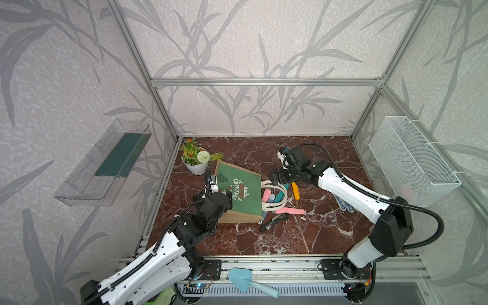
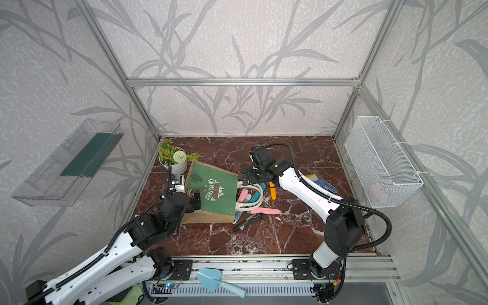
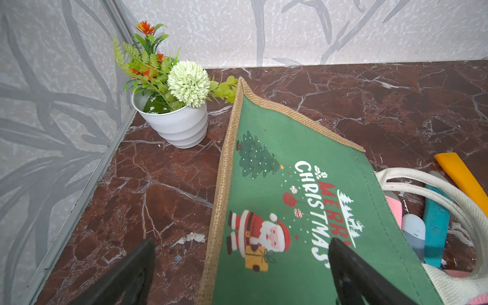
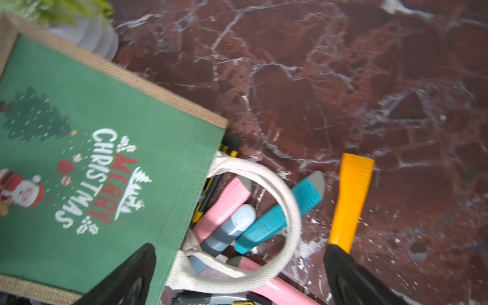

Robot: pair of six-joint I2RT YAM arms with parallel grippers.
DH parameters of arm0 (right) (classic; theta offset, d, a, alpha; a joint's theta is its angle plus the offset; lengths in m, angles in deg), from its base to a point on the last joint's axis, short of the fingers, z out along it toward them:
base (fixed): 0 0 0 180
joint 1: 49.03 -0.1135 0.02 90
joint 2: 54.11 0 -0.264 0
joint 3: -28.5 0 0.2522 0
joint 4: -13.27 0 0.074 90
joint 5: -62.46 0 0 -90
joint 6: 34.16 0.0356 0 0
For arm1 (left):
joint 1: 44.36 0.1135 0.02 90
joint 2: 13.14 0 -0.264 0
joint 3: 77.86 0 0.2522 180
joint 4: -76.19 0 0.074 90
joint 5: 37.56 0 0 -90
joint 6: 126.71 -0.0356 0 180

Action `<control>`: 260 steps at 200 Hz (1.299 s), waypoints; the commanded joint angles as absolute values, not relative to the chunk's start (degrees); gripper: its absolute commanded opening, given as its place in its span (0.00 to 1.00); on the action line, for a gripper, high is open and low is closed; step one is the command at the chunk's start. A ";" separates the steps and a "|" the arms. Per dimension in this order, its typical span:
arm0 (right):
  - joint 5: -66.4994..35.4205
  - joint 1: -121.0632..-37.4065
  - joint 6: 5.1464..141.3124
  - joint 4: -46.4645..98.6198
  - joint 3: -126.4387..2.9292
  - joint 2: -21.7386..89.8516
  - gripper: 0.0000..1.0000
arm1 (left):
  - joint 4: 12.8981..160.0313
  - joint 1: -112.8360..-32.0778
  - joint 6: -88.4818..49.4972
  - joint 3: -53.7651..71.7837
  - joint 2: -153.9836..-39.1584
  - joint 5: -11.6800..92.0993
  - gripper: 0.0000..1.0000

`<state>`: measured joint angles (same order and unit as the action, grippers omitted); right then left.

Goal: Place the art knife into the pouch
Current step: Adjust the pouch at the center of the board.

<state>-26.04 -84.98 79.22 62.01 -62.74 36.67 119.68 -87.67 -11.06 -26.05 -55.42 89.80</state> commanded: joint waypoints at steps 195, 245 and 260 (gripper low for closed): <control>-16.29 -78.64 87.79 48.56 -48.28 44.10 0.01 | 115.41 -88.79 -20.81 -13.03 -77.77 67.91 0.99; -18.63 -81.20 86.65 55.28 -52.16 35.76 0.01 | 113.74 -88.74 -24.37 -10.98 -81.17 59.24 0.99; -16.84 -81.18 87.53 54.83 -52.30 35.10 0.01 | 112.17 -88.74 -25.82 -10.81 -82.07 55.88 0.99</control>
